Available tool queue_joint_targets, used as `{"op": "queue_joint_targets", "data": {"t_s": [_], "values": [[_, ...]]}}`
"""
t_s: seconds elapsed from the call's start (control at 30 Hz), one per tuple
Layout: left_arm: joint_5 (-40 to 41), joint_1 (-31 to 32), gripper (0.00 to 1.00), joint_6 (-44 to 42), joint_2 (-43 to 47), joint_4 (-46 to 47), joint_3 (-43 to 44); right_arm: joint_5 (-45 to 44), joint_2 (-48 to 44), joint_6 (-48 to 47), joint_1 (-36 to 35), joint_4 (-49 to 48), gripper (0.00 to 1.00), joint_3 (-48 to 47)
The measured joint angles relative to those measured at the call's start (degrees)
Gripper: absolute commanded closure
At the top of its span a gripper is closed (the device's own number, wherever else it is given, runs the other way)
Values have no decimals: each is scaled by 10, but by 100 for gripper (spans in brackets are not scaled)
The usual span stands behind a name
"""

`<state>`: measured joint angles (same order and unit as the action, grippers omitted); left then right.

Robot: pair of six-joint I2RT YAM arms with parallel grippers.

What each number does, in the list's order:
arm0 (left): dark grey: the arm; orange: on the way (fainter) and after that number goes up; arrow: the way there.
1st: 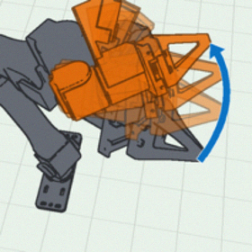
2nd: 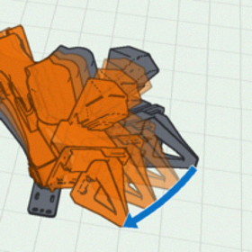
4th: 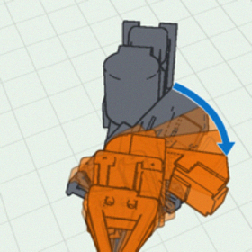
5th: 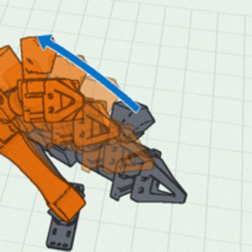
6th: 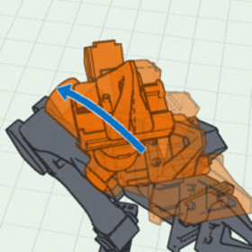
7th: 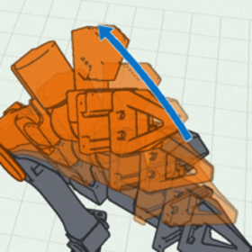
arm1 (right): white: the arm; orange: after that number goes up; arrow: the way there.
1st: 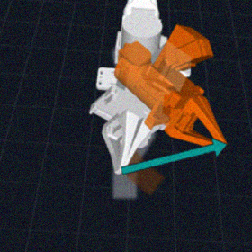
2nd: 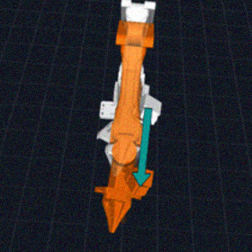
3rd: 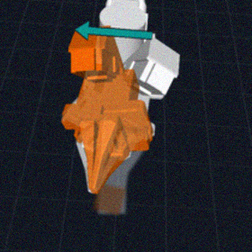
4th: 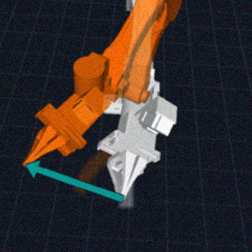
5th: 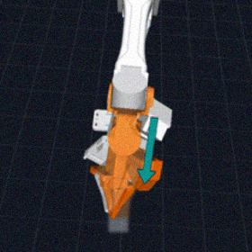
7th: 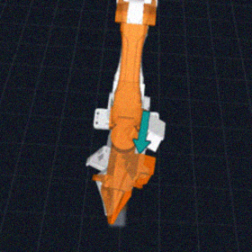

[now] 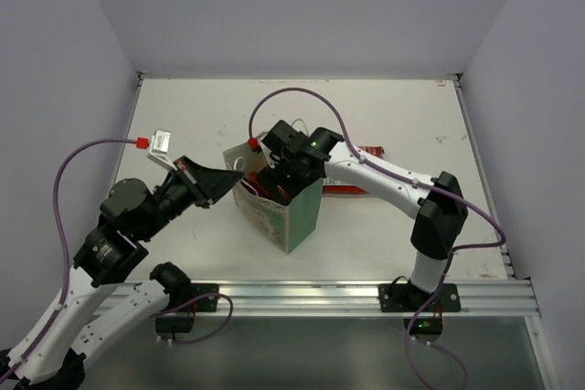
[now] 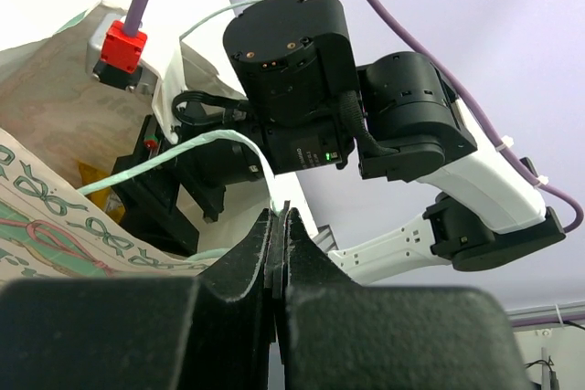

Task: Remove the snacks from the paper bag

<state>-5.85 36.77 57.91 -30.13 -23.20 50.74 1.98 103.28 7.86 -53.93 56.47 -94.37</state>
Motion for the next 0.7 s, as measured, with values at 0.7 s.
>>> {"op": "queue_joint_targets", "data": {"t_s": [0.7], "values": [[-11, 0, 100, 0, -19, 14, 0, -13, 40, 0, 6, -24, 23, -1]]}}
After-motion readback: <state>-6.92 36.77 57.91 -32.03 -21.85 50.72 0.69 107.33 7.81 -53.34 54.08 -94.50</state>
